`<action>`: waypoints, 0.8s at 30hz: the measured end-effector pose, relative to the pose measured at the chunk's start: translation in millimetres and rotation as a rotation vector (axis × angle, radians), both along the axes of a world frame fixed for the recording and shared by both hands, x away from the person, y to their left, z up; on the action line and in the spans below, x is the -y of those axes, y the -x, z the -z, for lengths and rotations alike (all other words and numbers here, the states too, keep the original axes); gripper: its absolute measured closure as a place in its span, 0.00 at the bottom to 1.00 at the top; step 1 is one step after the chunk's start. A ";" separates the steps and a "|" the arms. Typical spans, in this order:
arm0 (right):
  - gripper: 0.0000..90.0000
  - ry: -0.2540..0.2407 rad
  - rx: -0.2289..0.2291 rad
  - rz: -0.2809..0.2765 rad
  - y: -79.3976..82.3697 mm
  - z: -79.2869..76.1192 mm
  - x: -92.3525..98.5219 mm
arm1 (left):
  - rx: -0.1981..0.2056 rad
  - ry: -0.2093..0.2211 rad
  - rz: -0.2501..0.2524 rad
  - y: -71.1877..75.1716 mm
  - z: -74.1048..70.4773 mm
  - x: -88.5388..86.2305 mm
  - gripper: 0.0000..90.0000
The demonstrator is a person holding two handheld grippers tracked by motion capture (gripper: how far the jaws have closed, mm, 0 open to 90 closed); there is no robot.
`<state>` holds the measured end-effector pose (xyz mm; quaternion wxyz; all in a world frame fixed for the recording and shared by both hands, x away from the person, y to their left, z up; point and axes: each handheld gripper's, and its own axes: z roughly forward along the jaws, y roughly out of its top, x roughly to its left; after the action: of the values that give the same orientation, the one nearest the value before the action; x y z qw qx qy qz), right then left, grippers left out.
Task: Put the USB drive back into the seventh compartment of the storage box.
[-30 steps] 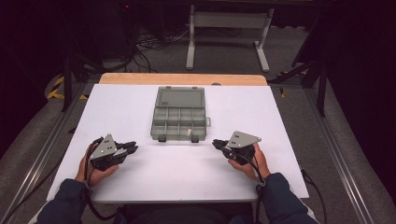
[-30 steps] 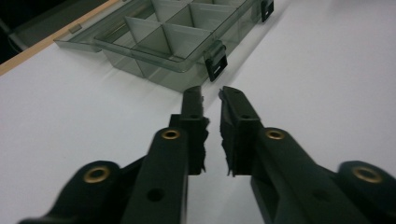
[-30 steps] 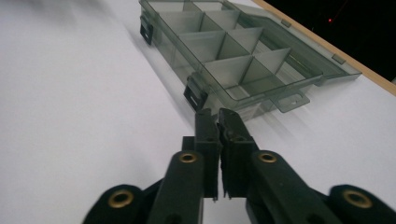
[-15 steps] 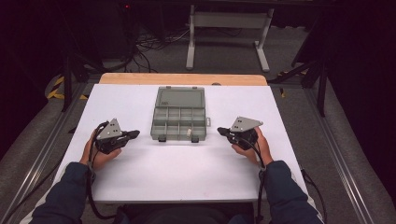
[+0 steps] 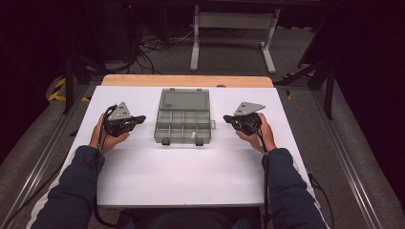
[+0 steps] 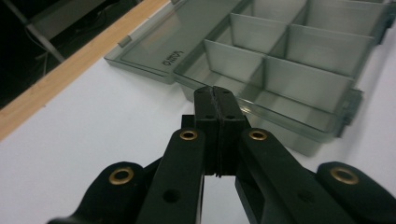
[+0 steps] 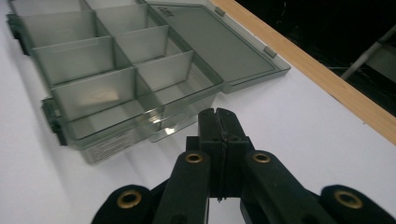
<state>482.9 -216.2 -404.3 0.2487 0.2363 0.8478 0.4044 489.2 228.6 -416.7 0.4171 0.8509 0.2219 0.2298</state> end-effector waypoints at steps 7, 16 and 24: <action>1.00 0.007 -0.030 0.037 -22.6 -2.8 -5.3 | -0.016 -0.007 -0.035 -21.4 -3.6 7.8 1.00; 1.00 0.017 -0.063 0.087 -50.3 -3.9 -16.1 | -0.043 -0.043 -0.079 -49.6 -5.1 16.3 1.00; 1.00 0.023 -0.100 0.113 -67.2 -3.2 -24.7 | -0.069 -0.056 -0.105 -64.9 -1.9 25.3 1.00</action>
<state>550.1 -191.5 -401.1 0.2313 0.3008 0.8491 0.3676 554.0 203.3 -414.9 0.3726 0.8567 0.2742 0.2281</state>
